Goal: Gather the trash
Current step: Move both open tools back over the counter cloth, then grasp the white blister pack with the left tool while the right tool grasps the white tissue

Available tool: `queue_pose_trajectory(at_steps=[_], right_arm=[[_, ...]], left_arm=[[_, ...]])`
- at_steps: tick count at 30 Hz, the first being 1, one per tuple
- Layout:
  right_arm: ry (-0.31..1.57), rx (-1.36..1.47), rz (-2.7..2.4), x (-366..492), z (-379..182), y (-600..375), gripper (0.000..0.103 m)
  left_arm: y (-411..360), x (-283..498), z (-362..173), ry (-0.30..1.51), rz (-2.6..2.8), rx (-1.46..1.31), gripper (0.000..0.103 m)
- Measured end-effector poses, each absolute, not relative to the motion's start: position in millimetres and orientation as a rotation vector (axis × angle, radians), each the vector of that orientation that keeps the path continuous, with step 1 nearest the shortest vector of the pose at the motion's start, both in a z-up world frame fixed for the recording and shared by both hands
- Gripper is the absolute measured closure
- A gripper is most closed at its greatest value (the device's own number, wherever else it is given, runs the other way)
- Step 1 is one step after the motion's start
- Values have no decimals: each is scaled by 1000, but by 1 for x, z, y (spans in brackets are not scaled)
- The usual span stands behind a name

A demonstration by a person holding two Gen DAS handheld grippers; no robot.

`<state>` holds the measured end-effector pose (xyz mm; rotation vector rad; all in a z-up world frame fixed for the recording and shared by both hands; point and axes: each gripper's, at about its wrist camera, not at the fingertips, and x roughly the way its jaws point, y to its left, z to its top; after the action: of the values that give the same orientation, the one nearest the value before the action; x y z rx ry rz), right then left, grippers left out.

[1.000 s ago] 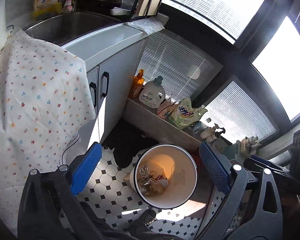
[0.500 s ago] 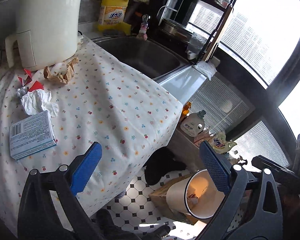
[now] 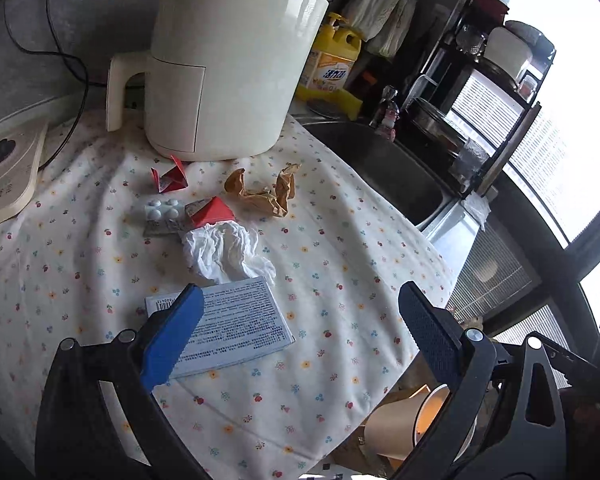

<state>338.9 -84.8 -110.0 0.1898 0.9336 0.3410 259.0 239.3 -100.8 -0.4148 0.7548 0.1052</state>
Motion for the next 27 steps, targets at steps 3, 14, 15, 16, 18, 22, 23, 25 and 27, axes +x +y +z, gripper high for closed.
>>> queue_pose_trajectory(at_steps=[3,14,15,16,18,22,23,25,27], right_arm=[[931,186,351,345,-111,-62,8],[921,167,386,373,-115,25,9],[921,164,387,375,-115,32,9],[923,161,387,377,-116,37,9],[928,153,388,381,-116,48,10],[938,131,380,387,-119,61,11],[940,127,377,388,-119,63,11],[947,120,370,390,-121,66,11],[954,114,363,393,-123,69,12]], left_arm=[[266,261,-105,754,124,-433,16],[347,285,-127,793,151,-456,37],[351,289,-129,799,149,-455,37],[356,292,-132,805,145,-453,37],[363,301,-137,818,137,-451,37],[370,318,-150,848,125,-451,38],[371,323,-153,856,123,-454,38],[372,331,-159,868,112,-455,38],[371,338,-165,881,102,-448,39]])
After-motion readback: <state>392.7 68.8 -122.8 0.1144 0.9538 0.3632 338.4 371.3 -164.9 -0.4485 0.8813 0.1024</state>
